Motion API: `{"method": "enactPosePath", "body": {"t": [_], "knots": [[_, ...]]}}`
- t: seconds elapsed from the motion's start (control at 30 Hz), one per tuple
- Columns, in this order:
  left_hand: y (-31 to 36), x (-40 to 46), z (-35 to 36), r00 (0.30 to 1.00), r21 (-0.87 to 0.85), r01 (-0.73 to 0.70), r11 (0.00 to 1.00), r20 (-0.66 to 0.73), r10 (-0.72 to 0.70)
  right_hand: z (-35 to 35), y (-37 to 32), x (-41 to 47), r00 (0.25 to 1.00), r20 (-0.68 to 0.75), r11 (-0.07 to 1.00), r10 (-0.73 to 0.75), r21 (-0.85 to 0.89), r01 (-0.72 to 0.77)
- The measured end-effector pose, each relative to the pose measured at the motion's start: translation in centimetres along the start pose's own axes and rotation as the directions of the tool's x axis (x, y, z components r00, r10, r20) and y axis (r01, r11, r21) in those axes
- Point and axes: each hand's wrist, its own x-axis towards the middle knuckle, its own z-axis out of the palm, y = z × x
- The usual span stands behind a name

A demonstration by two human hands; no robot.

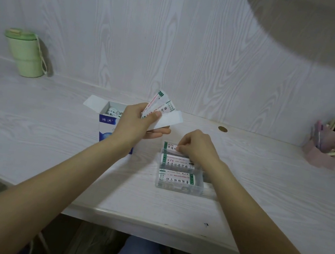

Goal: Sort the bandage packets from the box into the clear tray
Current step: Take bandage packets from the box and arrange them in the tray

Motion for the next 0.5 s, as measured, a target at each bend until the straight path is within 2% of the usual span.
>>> {"method": "enactPosePath", "body": {"t": [0.2, 0.27, 0.3, 0.33, 0.4, 0.47, 0.5], "knots": [[0.1, -0.1, 0.0, 1.0, -0.004, 0.02, 1.0, 0.02, -0.02, -0.6, 0.1, 0.1, 0.998, 0.059, 1.0, -0.003, -0.007, 0.004], [0.2, -0.1, 0.0, 0.999, -0.017, 0.026, 1.0, 0.024, -0.026, -1.1, -0.1, -0.2, 0.998, -0.06, 0.997, -0.031, 0.072, 0.036], [0.2, -0.1, 0.0, 0.999, -0.022, 0.028, 0.999, 0.021, -0.028, -1.4, -0.4, -0.6, 0.989, -0.145, 0.981, -0.029, 0.186, 0.056], [0.2, -0.1, 0.0, 0.999, -0.023, 0.028, 0.999, 0.016, -0.028, -1.9, -0.7, -1.1, 0.982, -0.191, 0.934, -0.001, 0.351, 0.07], [0.1, -0.2, 0.2, 0.999, -0.021, 0.038, 0.999, 0.024, -0.038, -2.7, -1.2, -1.9, 0.995, -0.095, 0.741, 0.036, 0.671, 0.037], [0.1, -0.4, 0.5, 0.995, -0.025, 0.066, 0.997, 0.071, -0.064, -3.0, -1.4, -2.6, 0.999, 0.023, 0.602, -0.028, 0.798, -0.002], [0.1, -0.5, 0.7, 0.992, -0.028, 0.08, 0.996, 0.098, -0.076, -2.9, -1.4, -2.9, 0.998, 0.039, 0.547, -0.052, 0.837, -0.005]]}}
